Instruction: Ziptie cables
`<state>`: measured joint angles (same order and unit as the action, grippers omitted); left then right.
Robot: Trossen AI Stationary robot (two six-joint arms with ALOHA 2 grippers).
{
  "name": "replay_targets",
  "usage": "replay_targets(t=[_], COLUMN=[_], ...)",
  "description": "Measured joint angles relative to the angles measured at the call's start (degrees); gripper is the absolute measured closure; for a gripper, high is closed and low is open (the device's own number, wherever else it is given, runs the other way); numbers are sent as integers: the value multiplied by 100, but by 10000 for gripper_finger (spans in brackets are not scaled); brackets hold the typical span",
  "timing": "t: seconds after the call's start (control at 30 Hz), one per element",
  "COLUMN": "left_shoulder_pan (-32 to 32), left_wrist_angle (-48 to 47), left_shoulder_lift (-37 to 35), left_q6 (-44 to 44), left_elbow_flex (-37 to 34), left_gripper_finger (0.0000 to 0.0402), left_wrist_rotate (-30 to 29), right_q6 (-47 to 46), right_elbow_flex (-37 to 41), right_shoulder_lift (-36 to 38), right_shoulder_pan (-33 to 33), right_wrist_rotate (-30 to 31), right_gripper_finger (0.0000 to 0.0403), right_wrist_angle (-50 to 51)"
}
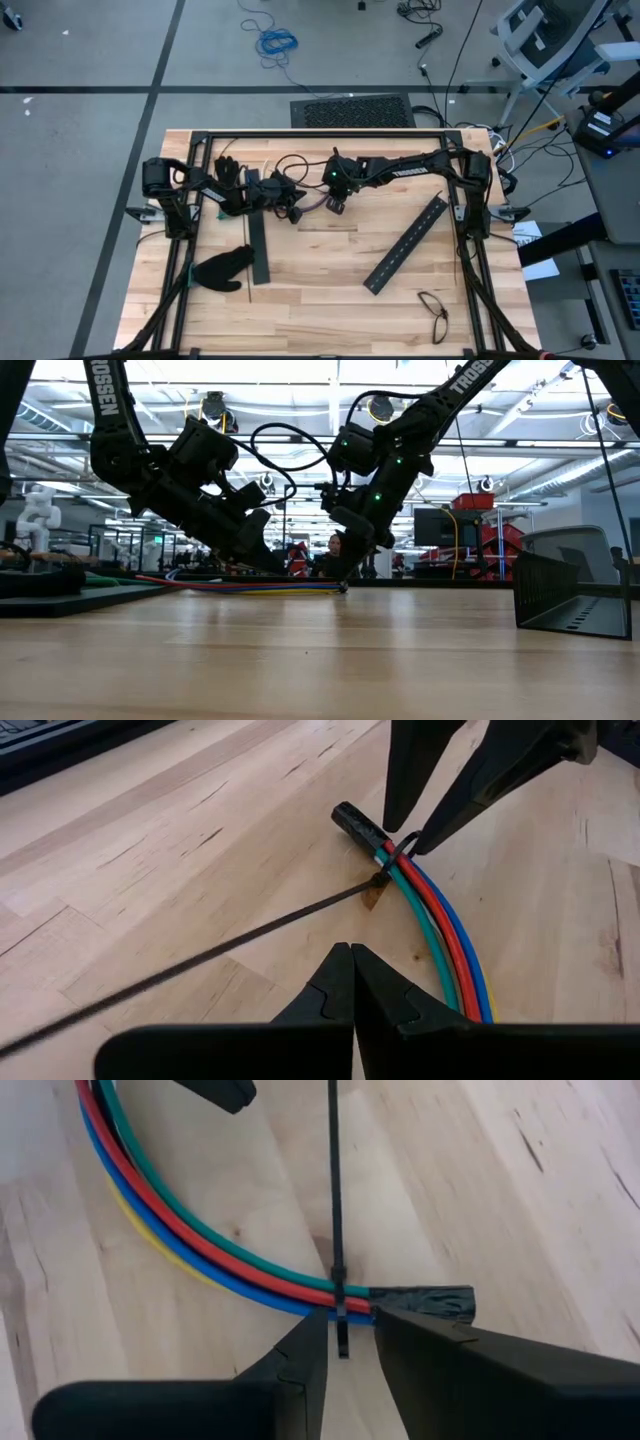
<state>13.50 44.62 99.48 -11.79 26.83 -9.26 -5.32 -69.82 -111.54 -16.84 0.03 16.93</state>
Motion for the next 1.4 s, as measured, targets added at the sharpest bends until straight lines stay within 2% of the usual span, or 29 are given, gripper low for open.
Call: replay_targets(t=[0.1,0.27,0.5,0.6,0.7,0.9,1.07,1.2,1.3,1.4], left_shoulder_pan=[-2,-1,31,272,553,908,1041,966,762,500], left_wrist_angle=[2,5,69,77,257,1032,2362,2017,1935,2512], left_shoulder_lift=[0,0,0,-66,-154,-497,-507,-511,-503,-505], left_q6=[0,-1,-120,-849,-1530,-2433,-4648,-5163,-5853,-6393], left_elbow_flex=[0,1,0,-5,-15,-249,-476,-747,-1203,-1621], left_gripper_finger=[401,401,401,401,401,401,401,399,382,351], left_wrist_rotate=[0,0,-140,-445,-435,396,748,1282,1120,333], right_q6=[1,-77,-573,-772,-899,-903,-922,-897,-881,-838], right_elbow_flex=[0,0,7,13,13,13,13,13,11,11], right_shoulder_lift=[-1,-3,-5,99,160,165,165,167,168,168], right_shoulder_pan=[0,0,-12,-42,-46,-37,-44,-46,-46,-46], right_wrist_rotate=[-1,-44,-186,-179,-167,-160,-146,2,9,9], right_gripper_finger=[335,394,401,401,402,402,403,403,403,403], right_wrist_angle=[9,9,-26,-82,-205,-241,-335,-344,-352,-408])
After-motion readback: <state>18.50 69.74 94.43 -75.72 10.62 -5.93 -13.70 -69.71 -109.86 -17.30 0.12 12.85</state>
